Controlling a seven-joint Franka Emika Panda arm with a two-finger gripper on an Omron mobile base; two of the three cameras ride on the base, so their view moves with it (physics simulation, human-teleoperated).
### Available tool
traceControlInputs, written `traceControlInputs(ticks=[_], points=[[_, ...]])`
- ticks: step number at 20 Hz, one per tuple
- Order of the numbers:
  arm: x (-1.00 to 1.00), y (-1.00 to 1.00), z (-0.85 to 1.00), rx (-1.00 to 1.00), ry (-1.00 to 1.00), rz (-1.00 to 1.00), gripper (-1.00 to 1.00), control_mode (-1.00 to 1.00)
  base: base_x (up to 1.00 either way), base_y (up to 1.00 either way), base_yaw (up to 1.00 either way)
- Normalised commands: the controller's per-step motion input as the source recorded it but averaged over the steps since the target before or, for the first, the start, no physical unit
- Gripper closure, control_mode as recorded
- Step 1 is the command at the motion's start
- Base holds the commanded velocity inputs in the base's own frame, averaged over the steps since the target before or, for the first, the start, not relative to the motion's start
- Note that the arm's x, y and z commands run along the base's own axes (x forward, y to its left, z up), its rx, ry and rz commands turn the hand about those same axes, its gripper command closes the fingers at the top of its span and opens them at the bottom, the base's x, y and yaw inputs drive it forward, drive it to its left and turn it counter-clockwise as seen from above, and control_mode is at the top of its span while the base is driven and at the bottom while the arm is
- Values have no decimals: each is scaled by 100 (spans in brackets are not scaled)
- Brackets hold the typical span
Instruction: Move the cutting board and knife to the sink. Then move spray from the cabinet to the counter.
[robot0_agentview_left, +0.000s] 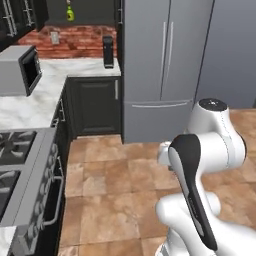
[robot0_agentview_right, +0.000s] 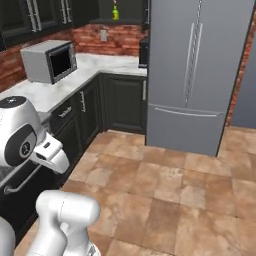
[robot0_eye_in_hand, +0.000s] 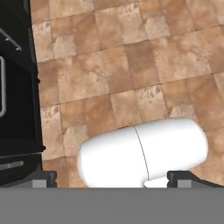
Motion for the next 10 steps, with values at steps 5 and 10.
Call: traceControlInputs(ticks=[5,10], points=[[0,0,0,0,0,0,-100,100,100,0,9],[0,0,0,0,0,0,-100,100,100,0,15]])
